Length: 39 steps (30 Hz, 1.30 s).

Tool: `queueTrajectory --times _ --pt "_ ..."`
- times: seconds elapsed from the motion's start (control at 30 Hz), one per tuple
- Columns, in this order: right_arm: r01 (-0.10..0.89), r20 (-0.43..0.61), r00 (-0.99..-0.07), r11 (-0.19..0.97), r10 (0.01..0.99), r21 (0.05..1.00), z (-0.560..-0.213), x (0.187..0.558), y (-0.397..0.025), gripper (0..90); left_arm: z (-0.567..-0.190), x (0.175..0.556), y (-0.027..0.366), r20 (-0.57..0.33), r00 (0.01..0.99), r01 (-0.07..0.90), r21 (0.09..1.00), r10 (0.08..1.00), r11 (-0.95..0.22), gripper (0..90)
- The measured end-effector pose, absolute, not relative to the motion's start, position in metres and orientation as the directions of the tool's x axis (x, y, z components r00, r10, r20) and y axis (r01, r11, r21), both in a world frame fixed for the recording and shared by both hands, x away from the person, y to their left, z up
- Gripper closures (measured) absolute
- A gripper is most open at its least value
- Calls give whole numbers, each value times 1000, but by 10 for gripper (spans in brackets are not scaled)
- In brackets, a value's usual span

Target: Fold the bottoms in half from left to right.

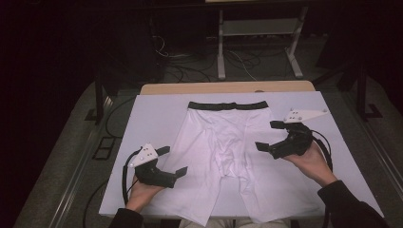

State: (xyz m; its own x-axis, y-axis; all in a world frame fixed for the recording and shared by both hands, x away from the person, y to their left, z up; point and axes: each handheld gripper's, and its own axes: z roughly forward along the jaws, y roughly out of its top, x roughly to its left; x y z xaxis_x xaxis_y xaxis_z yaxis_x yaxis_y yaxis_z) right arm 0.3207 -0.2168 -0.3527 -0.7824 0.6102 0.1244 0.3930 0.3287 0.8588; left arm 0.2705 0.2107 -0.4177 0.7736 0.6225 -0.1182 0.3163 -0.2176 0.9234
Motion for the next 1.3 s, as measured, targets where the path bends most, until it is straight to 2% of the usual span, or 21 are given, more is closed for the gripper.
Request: queueTrajectory --times 1.3 --pt "404 142 -804 355 578 843 -345 390 -162 0 -417 271 211 -127 778 316 926 616 -208 0"
